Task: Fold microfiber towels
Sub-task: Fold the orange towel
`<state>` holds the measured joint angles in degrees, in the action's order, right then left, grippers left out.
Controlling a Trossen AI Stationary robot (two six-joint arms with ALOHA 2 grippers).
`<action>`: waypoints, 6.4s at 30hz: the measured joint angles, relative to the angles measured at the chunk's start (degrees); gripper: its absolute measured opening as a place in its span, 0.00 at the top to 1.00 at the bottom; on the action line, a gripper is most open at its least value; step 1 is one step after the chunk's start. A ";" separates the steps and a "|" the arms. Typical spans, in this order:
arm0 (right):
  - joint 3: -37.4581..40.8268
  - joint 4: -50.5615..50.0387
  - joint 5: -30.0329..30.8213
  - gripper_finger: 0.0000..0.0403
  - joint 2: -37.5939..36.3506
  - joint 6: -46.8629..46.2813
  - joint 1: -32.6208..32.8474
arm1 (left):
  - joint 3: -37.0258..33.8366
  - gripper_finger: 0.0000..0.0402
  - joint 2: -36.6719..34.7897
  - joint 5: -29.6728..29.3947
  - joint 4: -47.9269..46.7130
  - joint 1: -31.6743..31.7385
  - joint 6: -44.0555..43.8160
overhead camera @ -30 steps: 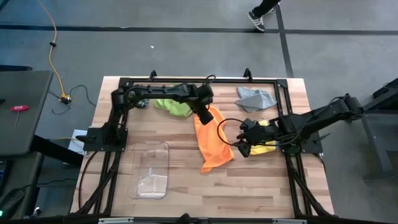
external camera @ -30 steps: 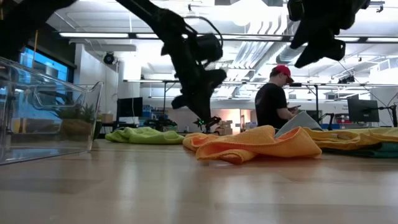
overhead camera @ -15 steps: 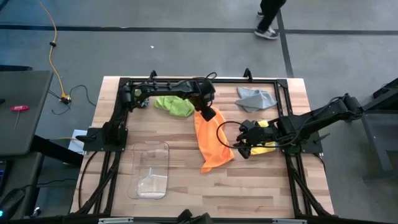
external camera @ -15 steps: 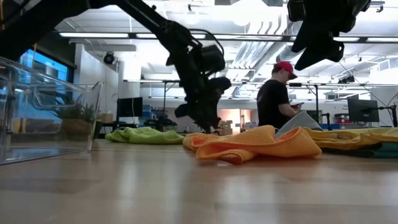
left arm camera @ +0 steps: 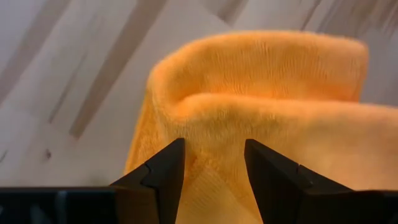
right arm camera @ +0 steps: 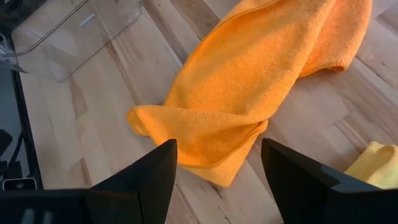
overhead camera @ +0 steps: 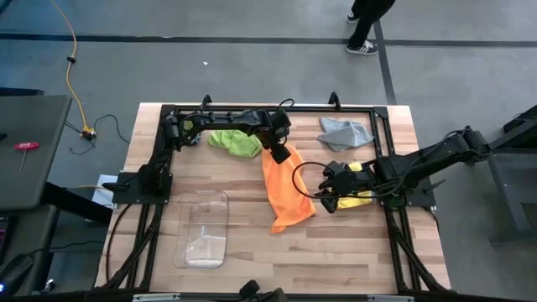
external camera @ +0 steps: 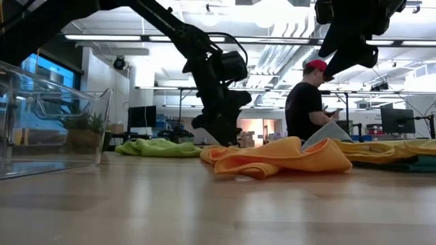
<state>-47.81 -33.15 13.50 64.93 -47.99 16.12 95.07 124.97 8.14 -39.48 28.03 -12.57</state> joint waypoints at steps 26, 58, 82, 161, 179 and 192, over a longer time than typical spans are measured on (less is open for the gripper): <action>0.00 0.31 5.60 0.44 0.00 -4.07 0.00 | -0.02 0.61 -0.02 0.93 -12.05 -0.43 8.30; 0.00 1.75 10.66 0.44 0.00 -6.01 -0.20 | -0.10 1.00 -4.33 -1.82 -15.24 -5.50 19.62; -0.14 9.68 -12.70 0.44 15.71 10.50 -20.34 | -17.12 1.00 -29.36 -3.27 -6.79 -22.09 35.47; -0.11 11.22 -43.35 0.44 12.98 6.38 -43.04 | 4.42 1.00 6.25 23.41 3.68 -32.39 26.26; -10.59 13.71 -45.10 0.44 3.55 19.97 -47.85 | 4.46 1.00 -27.17 15.67 -14.31 -9.04 34.59; -10.62 11.39 -34.74 0.44 -5.31 20.39 -38.10 | 6.63 1.00 -42.42 2.86 7.32 6.11 18.74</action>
<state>-58.43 -21.76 -21.24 59.61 -27.60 -21.98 101.70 82.55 11.00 -32.16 34.14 6.17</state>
